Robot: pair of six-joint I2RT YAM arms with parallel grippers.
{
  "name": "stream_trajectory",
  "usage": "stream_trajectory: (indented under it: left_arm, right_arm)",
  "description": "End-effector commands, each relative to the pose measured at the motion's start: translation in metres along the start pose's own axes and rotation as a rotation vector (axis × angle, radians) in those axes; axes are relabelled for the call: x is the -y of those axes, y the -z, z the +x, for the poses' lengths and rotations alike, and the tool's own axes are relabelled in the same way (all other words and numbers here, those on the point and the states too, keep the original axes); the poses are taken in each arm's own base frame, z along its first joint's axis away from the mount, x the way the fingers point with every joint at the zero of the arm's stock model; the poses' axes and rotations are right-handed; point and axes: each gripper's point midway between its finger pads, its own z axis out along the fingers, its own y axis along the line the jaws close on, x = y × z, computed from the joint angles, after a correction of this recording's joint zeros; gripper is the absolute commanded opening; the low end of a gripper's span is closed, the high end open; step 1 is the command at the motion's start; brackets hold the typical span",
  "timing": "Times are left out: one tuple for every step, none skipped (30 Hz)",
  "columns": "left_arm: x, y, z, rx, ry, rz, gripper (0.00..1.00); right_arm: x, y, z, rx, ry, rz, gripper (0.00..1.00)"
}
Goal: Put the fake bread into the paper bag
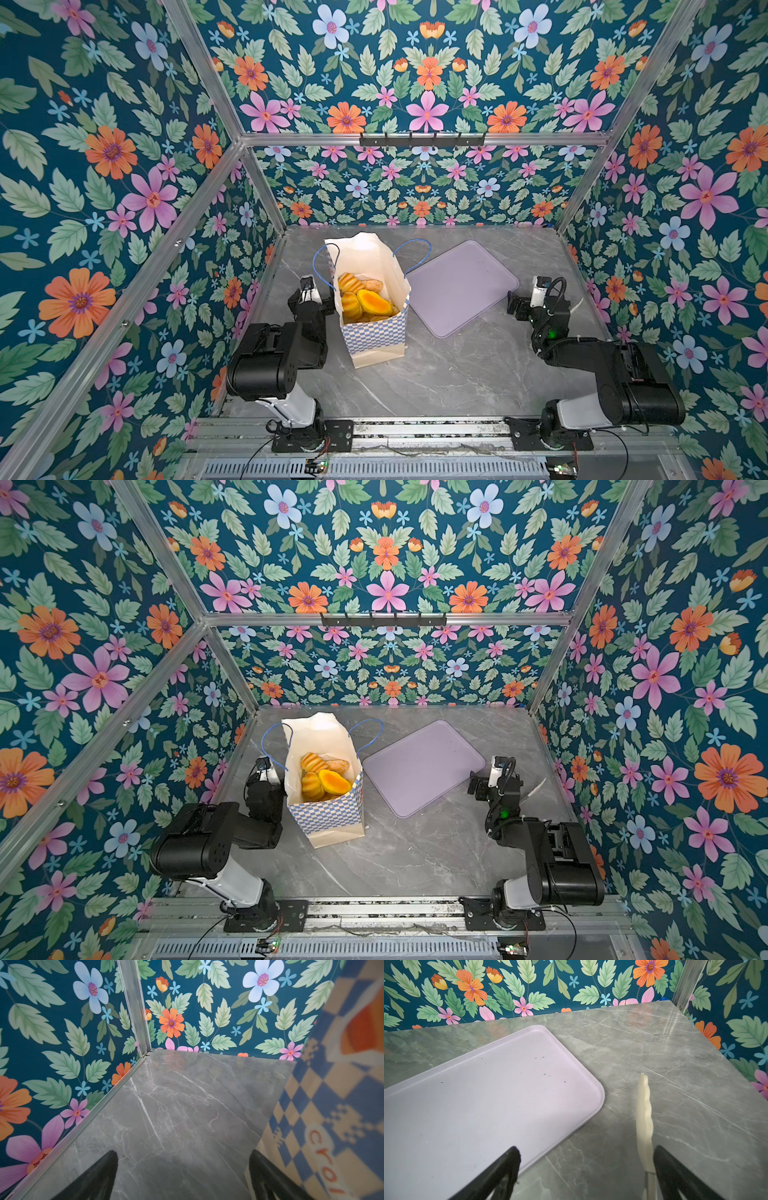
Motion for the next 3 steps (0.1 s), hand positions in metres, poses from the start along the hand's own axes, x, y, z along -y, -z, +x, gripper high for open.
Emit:
stream_trajectory:
  left_arm:
    - [0.0052,-0.0005,0.0031,-0.014,-0.018,0.031,1.0]
    - [0.005,0.0,0.0014,-0.007,-0.018,0.031,1.0]
    - [0.0045,0.0009,0.0019,-0.008,-0.02,0.028,1.0]
  right_arm:
    - [0.0002,-0.0003,-0.0037,0.012,0.003,0.003,0.99]
    - [0.0006,-0.0003,-0.0044,0.014,0.003,0.004,0.99]
    - [0.0003,-0.0002,-0.0041,0.013,0.002,0.003,0.99]
